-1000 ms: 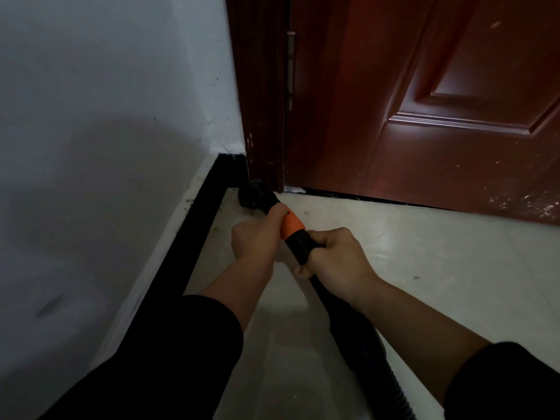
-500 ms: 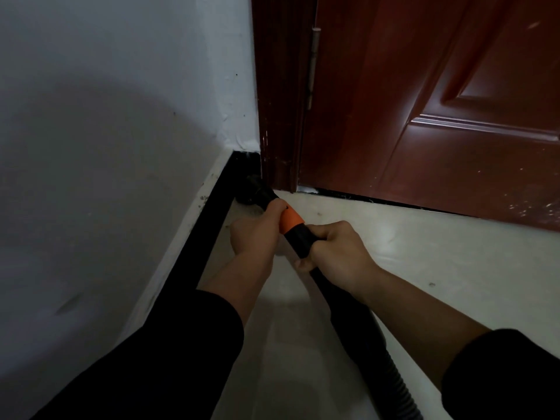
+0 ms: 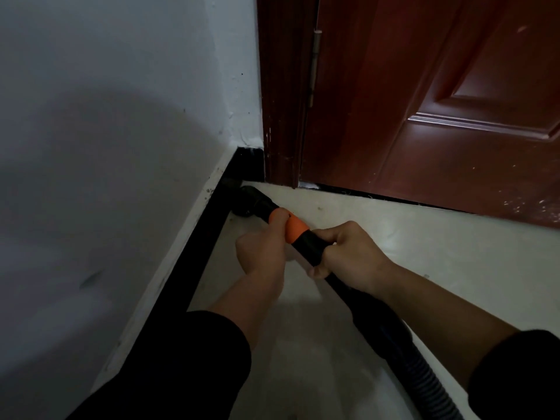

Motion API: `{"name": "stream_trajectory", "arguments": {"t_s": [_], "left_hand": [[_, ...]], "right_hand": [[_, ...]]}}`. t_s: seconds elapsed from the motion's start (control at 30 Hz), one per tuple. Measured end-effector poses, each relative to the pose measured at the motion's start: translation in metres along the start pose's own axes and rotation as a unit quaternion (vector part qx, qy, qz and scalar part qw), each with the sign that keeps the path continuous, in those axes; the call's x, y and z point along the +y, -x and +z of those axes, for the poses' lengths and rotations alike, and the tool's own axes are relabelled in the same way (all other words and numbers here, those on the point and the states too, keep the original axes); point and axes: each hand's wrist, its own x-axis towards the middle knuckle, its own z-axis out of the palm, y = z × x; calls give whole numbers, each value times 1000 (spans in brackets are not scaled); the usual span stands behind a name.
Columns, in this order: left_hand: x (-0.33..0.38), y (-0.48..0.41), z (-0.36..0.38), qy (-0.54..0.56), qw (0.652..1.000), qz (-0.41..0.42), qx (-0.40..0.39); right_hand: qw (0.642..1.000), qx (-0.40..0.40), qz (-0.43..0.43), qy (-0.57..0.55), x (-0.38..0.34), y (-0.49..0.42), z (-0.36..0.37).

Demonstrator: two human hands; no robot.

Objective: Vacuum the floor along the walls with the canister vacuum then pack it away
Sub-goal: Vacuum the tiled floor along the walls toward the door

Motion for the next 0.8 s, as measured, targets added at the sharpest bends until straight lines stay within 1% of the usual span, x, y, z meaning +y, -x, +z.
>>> {"name": "stream_trajectory", "arguments": {"t_s": [0.13, 0.27, 0.43, 0.5, 0.67, 0.8], "left_hand": [[-3, 12, -5, 2, 1000, -10, 14], [-10, 21, -13, 6, 1000, -14, 2], [-10, 17, -17, 5, 999, -26, -19], [-11, 13, -18, -2, 999, -21, -36], [-15, 8, -19, -6, 998, -12, -60], [-18, 9, -17, 4, 997, -9, -74]], "right_hand": [[1000, -8, -10, 18, 4, 7, -1], [998, -9, -24, 55, 10, 18, 5], [981, 46, -74, 172, 14, 22, 19], [975, 55, -83, 199, 13, 22, 21], [972, 64, -86, 210, 12, 28, 23], [974, 68, -82, 199, 15, 31, 23]]}}
